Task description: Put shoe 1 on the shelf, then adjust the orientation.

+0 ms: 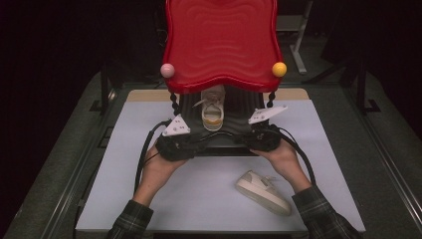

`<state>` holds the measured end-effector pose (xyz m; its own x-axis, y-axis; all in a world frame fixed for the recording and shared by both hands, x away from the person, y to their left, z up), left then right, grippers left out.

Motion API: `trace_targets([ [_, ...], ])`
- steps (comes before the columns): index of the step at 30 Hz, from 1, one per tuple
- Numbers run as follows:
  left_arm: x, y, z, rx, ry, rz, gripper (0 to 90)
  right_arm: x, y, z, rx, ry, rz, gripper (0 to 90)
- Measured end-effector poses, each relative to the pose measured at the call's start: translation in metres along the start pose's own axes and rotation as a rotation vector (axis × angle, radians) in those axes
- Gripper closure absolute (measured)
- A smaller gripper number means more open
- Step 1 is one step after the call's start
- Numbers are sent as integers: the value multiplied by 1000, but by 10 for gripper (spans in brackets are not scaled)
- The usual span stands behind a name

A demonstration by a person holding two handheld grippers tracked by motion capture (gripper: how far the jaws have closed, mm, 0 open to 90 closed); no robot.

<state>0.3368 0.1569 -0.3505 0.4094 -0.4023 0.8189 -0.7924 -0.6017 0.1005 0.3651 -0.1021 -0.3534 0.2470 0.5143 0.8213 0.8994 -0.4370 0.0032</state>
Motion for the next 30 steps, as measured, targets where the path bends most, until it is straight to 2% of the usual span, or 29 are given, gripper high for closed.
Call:
trace_targets([
  [5, -21, 5, -11, -7, -23, -28, 438, -16, -5, -18, 7, 9, 12, 897],
  [8, -38, 6, -18, 0, -35, -46, 372, -27, -9, -27, 8, 9, 25, 897],
  [16, -99, -14, -29, 39, -101, -107, 193, -62, -26, -53, 16, -20, 58, 897],
  [17, -99, -14, -29, 39, -101, -107, 181, -62, -26, -53, 16, -20, 58, 897],
  [18, -109, -19, -30, 57, -100, -117, 170, -70, -30, -58, 13, -33, 60, 897],
  [19, -113, -21, -30, 67, -105, -117, 151, -74, -32, -60, 13, -34, 67, 897],
  [24, -131, -32, -32, 108, -139, -105, 136, -89, -43, -69, 19, -35, 89, 897],
  [26, -137, -38, -30, 130, -147, -108, 136, -94, -49, -69, 24, -40, 92, 897],
  [30, -144, -43, -24, 148, -172, -112, 136, -102, -57, -70, 31, -55, 92, 897],
])
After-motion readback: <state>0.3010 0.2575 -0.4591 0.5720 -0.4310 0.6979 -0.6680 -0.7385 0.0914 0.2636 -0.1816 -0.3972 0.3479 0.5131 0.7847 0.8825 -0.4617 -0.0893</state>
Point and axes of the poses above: each handheld gripper's, and its own axes: z roughly forward along the jaws, x roughly out of its top, y roughly to its right, the point moved 2 cm from there along z, roughly forward along the jaws, and after that the axes turned 8 degrees about -z, right-handed, at the moved point
